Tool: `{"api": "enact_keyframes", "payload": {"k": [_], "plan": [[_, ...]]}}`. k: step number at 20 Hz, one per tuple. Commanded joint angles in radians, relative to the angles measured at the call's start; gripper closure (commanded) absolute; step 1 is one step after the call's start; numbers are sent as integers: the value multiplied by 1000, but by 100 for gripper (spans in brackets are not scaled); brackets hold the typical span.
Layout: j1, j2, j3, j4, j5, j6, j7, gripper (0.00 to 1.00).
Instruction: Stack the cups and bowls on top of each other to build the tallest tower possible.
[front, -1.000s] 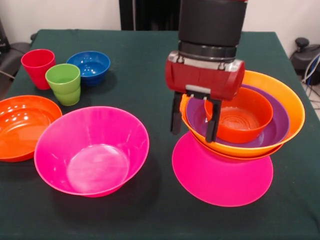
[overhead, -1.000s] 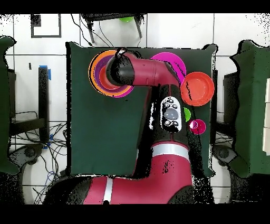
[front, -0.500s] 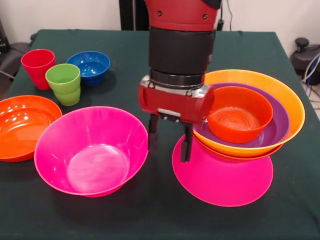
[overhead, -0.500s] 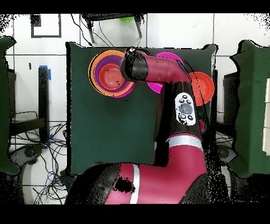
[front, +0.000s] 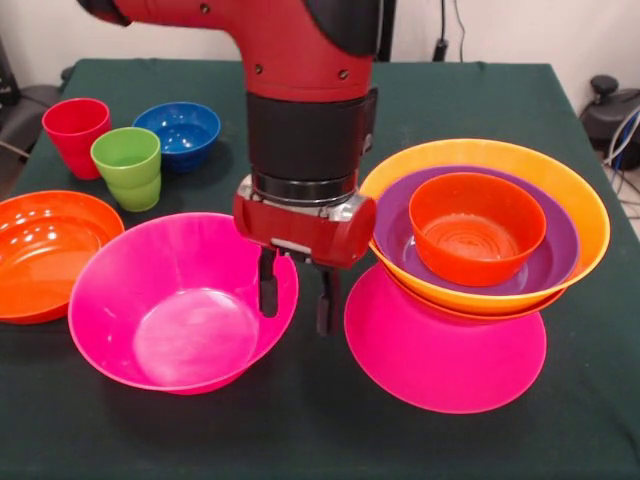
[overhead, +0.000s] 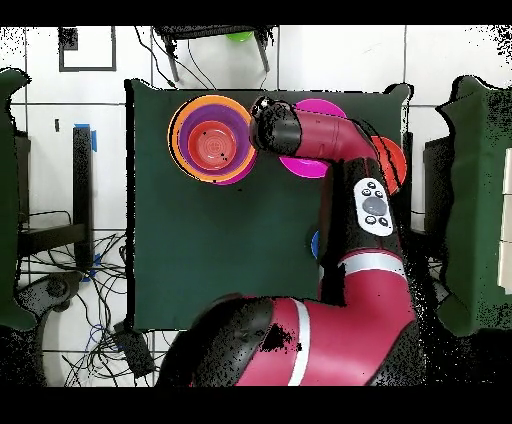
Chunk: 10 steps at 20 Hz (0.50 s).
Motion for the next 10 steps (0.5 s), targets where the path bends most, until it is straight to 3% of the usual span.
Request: {"api": "enact_keyframes", "payload": {"k": [1,10], "plan": [[-46,69,146,-5,-124,61,-320,0],[-70,122,185,-13,-192,-1,-279,0]]}}
